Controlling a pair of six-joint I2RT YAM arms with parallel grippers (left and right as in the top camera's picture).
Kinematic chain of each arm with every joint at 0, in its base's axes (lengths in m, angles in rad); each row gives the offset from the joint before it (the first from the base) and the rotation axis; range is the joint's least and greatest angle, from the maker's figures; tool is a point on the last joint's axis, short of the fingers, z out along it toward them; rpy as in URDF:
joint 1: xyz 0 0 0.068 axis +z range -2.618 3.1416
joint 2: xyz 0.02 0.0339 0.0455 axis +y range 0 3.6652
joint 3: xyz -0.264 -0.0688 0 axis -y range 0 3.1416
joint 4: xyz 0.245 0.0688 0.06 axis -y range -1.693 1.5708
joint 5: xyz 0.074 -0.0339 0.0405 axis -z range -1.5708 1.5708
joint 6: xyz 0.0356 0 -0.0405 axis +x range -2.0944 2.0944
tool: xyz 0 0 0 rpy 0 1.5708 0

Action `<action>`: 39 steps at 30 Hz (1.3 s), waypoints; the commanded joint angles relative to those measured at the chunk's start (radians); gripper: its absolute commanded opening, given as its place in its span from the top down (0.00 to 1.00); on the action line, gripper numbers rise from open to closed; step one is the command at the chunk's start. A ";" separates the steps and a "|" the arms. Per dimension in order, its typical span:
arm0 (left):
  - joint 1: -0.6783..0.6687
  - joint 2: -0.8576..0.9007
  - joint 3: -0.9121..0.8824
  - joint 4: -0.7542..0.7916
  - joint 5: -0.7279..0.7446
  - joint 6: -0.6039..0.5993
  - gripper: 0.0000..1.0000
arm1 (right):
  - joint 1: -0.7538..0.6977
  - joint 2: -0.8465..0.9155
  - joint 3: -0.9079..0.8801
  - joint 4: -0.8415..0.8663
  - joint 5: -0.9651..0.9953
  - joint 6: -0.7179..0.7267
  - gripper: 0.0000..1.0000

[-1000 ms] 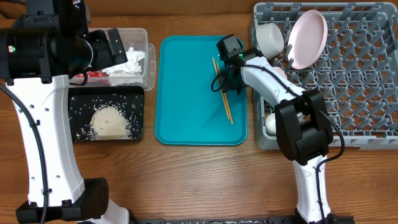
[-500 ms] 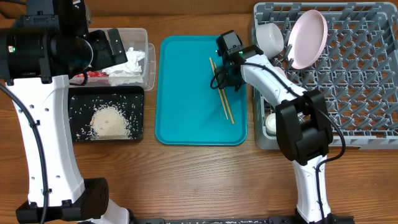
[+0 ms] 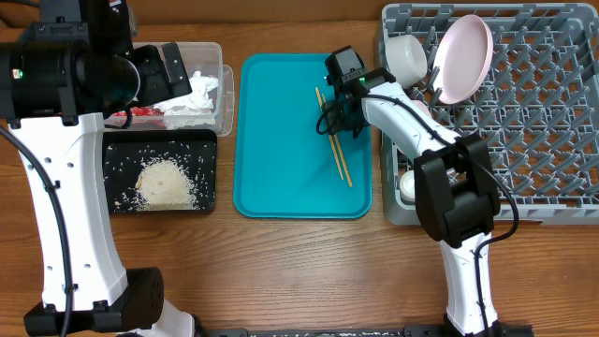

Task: Sort waste into correct bins and load items into the dishwasher
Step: 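Lower the right gripper onto the wooden chopsticks and grasp one, then carry the chopstick into the rack and release it upright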

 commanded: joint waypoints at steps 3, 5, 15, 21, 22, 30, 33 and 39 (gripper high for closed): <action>0.003 0.003 0.002 0.001 -0.010 0.019 0.00 | 0.003 0.016 0.021 0.000 -0.015 0.004 0.38; 0.003 0.003 0.002 0.001 -0.010 0.019 0.00 | 0.003 0.016 0.021 -0.005 -0.017 0.003 0.38; 0.002 0.003 0.002 0.001 -0.010 0.019 0.00 | 0.003 0.016 0.000 -0.051 -0.018 0.005 0.38; 0.002 0.003 0.002 0.001 -0.010 0.019 0.00 | 0.003 0.016 -0.060 -0.093 -0.061 0.005 0.46; 0.002 0.003 0.002 0.001 -0.010 0.019 0.00 | 0.003 0.016 -0.069 -0.098 -0.072 0.006 0.50; 0.003 0.003 0.002 0.001 -0.010 0.019 0.00 | 0.003 0.016 -0.087 -0.185 -0.103 0.020 0.96; 0.002 0.003 0.002 0.001 -0.010 0.019 0.00 | 0.003 0.016 -0.087 -0.188 -0.103 0.020 0.96; 0.002 0.003 0.002 0.001 -0.010 0.019 0.00 | 0.003 -0.013 0.000 -0.259 -0.102 0.018 0.96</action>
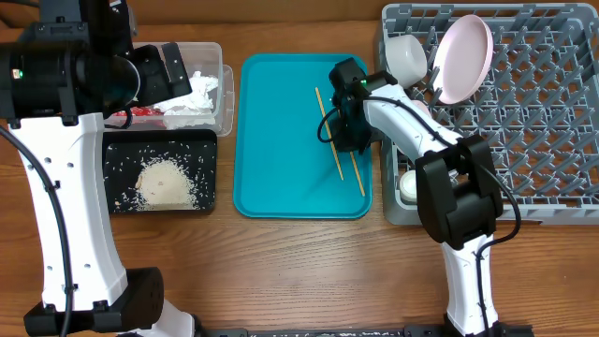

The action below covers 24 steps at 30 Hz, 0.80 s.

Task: Sort waste into correct bins and load items into the dishwasher
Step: 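Carry the chopstick into the rack and release it upright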

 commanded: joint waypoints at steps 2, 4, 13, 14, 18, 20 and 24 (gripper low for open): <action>0.002 0.003 0.002 0.001 -0.010 0.019 0.00 | 0.003 -0.027 0.099 -0.098 -0.019 -0.003 0.96; 0.003 0.003 0.002 0.001 -0.010 0.019 0.00 | 0.002 -0.070 0.183 -0.163 -0.019 -0.004 0.96; 0.002 0.003 0.002 0.001 -0.010 0.019 0.00 | -0.071 -0.270 0.486 -0.396 -0.019 0.024 0.96; 0.002 0.003 0.002 0.001 -0.010 0.019 0.00 | -0.089 -0.296 0.491 -0.415 -0.014 0.023 0.96; 0.002 0.003 0.002 0.001 -0.010 0.019 0.00 | -0.178 -0.349 0.491 -0.498 0.065 0.023 0.96; 0.002 0.003 0.002 0.001 -0.010 0.019 0.00 | -0.230 -0.351 0.489 -0.549 0.076 0.021 0.96; 0.002 0.003 0.002 0.001 -0.010 0.019 0.00 | -0.319 -0.351 0.415 -0.583 0.079 -0.012 0.96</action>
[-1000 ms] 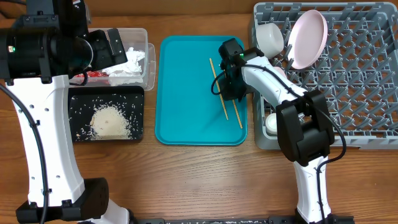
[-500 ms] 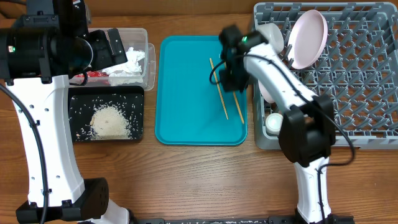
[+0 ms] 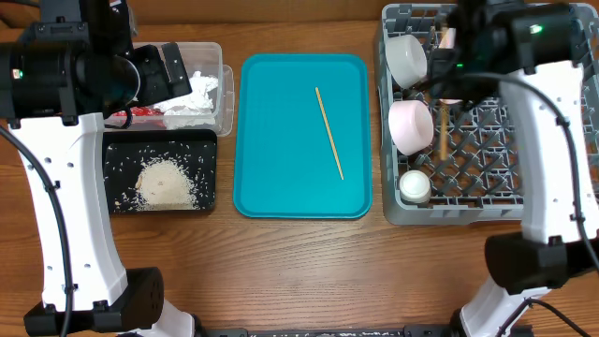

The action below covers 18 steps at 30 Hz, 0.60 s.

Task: Sort waste into correct bins and load items into the dishwasher
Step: 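Carry the chopstick into the rack and release it upright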

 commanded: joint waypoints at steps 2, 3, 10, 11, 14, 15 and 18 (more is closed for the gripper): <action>0.003 0.003 0.002 0.001 -0.010 0.019 0.00 | -0.079 0.028 -0.121 0.015 0.023 -0.045 0.96; 0.002 0.003 0.002 0.001 -0.010 0.019 0.00 | -0.095 0.028 -0.155 0.031 0.023 -0.061 0.96; 0.002 0.003 0.002 0.001 -0.010 0.019 0.00 | -0.162 0.028 -0.404 0.169 -0.015 -0.232 0.96; 0.003 0.003 0.002 0.001 -0.010 0.019 0.00 | -0.163 0.028 -0.420 0.179 -0.015 -0.243 0.96; 0.002 0.003 0.002 0.001 -0.010 0.019 0.00 | -0.164 0.028 -0.449 0.190 -0.014 -0.256 0.96; 0.002 0.003 0.002 0.002 -0.010 0.019 0.00 | -0.164 0.028 -0.455 0.187 -0.015 -0.256 0.96; 0.003 0.003 0.002 0.002 -0.010 0.019 0.00 | -0.164 0.028 -0.482 0.182 -0.014 -0.236 0.96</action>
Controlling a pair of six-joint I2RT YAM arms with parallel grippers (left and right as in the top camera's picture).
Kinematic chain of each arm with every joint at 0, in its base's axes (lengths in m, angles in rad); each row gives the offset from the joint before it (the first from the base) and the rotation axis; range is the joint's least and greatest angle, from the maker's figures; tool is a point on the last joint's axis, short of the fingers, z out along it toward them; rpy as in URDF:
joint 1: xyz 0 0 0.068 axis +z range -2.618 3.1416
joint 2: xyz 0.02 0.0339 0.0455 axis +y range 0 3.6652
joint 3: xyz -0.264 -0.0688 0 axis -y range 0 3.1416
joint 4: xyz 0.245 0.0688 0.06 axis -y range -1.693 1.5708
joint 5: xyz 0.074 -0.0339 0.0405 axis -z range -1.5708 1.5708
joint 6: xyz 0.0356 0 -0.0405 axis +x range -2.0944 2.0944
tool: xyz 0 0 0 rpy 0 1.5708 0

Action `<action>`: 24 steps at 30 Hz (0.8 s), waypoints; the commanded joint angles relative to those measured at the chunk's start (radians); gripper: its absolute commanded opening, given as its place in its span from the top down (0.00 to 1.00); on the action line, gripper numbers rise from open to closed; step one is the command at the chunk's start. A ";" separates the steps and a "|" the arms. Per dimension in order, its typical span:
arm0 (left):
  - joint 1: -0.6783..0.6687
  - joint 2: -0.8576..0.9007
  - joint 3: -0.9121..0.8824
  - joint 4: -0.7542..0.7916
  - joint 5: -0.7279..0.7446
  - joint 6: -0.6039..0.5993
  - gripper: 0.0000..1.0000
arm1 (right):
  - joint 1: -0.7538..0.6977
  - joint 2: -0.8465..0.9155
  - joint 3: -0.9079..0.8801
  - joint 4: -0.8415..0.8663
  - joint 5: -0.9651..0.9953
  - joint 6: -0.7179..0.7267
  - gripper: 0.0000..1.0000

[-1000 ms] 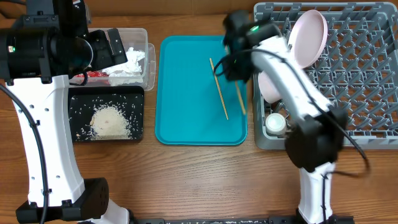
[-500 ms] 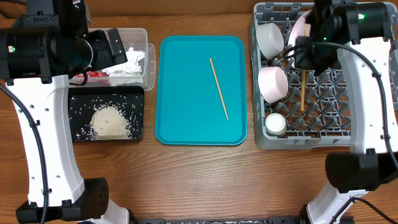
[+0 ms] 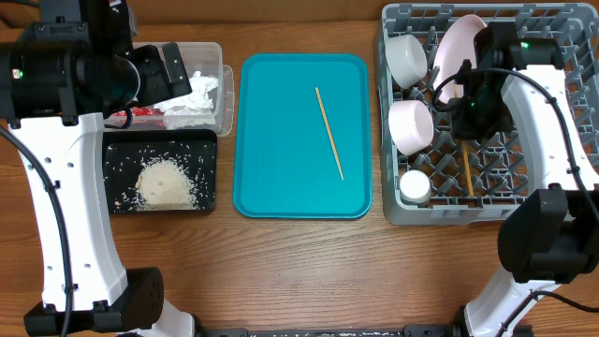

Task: Sort waste into correct bins and load items into the dishwasher
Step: 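Carry the chopstick into the rack and release it upright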

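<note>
One wooden chopstick lies slantwise on the teal tray. A second chopstick points down into the grey dish rack, its upper end under my right gripper, which is shut on it low over the rack. The rack also holds a white bowl, a pink plate, a pink bowl and a white cup. My left gripper hangs open over the clear bin at the far left, holding nothing.
The clear bin holds crumpled white paper and a red wrapper. In front of it a black tray carries a heap of rice. Bare wooden table runs along the front.
My right gripper has moved right and lower over the rack, and the chopstick in it now reaches down into the rack's front part. The left arm and the tray's chopstick are unchanged.
Two chopsticks lay on the teal tray with my right gripper down at them. It then stood a little further along them. Later it was high over the rack with one chopstick, the other left on the tray. Now it holds that chopstick down in the rack.
</note>
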 commanded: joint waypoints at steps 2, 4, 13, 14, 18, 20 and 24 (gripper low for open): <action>0.003 0.003 0.002 0.001 -0.010 0.019 0.00 | 0.002 -0.011 -0.042 0.007 -0.007 0.006 0.96; 0.002 0.003 0.002 0.001 -0.010 0.019 0.00 | 0.002 -0.011 -0.061 0.016 -0.004 0.006 0.96; 0.003 0.003 0.002 0.001 -0.010 0.019 0.00 | -0.013 -0.011 -0.085 0.029 0.000 0.006 0.86; 0.002 0.003 0.002 0.001 -0.010 0.019 0.00 | -0.016 -0.011 -0.085 0.031 0.000 0.006 0.79; 0.002 0.003 0.002 0.001 -0.010 0.019 0.00 | -0.027 -0.011 -0.085 0.037 0.000 0.014 0.73; 0.002 0.003 0.002 0.001 -0.010 0.019 0.00 | -0.027 -0.011 -0.085 0.039 -0.001 0.033 0.73; 0.002 0.003 0.002 0.001 -0.010 0.019 0.00 | -0.017 -0.011 -0.072 0.041 -0.045 0.032 0.73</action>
